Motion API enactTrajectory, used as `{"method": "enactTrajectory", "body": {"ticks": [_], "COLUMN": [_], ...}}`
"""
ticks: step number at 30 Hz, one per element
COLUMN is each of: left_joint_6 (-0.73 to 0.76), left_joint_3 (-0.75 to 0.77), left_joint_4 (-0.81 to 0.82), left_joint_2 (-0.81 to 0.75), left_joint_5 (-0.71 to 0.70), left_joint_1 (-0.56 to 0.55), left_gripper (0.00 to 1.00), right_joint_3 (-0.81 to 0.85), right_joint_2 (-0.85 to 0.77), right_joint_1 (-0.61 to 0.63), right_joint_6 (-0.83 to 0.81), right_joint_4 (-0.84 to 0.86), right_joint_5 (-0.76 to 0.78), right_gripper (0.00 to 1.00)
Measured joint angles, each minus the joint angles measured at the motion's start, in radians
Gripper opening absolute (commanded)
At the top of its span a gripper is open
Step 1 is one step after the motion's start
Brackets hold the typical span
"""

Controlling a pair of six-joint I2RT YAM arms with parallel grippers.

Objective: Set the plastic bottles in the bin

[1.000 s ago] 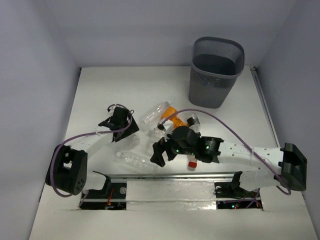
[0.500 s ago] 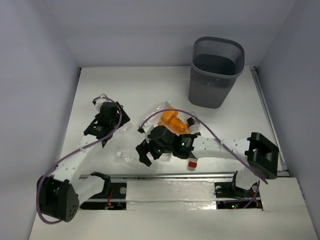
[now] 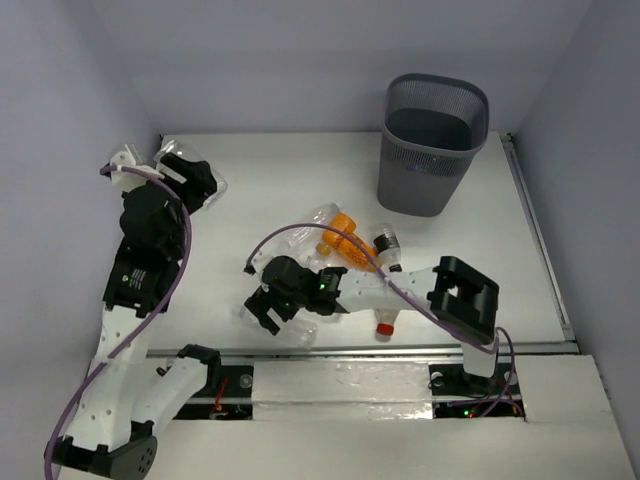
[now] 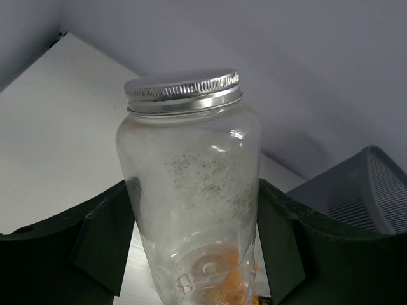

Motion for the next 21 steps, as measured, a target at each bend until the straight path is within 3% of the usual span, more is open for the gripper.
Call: {"method": "enactTrajectory", "body": {"ticks": [9, 14, 16, 21], "left_joint_6": [0.006, 0.006, 0.005, -0.01], "left_joint_3": [0.069, 0.113, 0.126, 0.173], "left_joint_4": [0.027, 0.047, 0.064, 0.117], "left_joint_2": [-0.019, 0.007, 0.014, 0.034], "left_joint_5": [0.04, 0.093, 0.119, 0.179], "left_joint_1": [0.0, 0.0, 0.0, 0.0], "left_gripper": [0.52, 0.53, 0.53, 0.53], "right_joint_3": [0.112, 0.151, 0.151, 0.089], "right_joint_2": [0.142, 0.185, 0.184, 0.067], "right_joint_1": [0.024, 0.026, 0.026, 0.027], "right_joint_6": [-0.015, -0.011, -0.003, 0.026], "right_joint_4": [-0.063, -0.074, -0.074, -0.056], "right_joint_5": [-0.021, -0.029, -0.031, -0.024], "right_gripper": [0.92, 0.75, 0.7, 0.69]}}
